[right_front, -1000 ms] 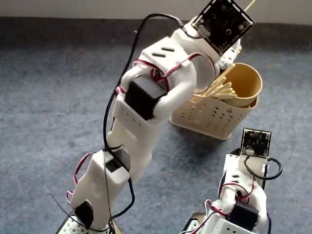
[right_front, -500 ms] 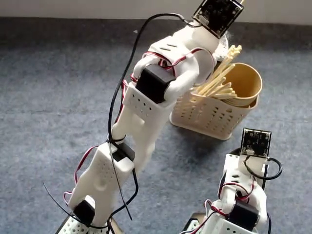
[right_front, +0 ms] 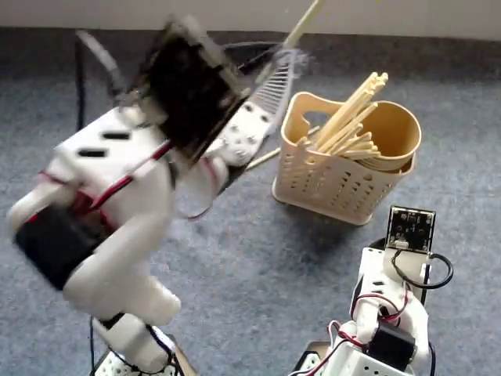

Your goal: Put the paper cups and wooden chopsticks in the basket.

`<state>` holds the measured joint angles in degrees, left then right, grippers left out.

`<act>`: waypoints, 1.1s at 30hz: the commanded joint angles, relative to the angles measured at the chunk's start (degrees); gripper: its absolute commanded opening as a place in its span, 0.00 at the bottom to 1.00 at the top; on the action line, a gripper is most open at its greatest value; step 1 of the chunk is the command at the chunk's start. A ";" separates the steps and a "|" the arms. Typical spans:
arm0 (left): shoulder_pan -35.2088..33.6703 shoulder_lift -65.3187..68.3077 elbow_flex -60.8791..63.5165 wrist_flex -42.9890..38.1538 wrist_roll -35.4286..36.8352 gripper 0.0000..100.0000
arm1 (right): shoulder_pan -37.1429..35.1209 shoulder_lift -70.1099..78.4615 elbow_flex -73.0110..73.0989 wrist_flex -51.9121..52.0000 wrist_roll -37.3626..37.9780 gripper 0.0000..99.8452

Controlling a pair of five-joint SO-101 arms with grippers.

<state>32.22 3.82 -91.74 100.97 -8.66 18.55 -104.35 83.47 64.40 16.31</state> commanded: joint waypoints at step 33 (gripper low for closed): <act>1.89 -26.68 109.85 -82.37 2.29 0.01 | -0.75 -0.57 -0.31 -1.01 0.44 0.10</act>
<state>30.64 -24.84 23.08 20.35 -5.93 18.46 -104.35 83.47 64.40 16.31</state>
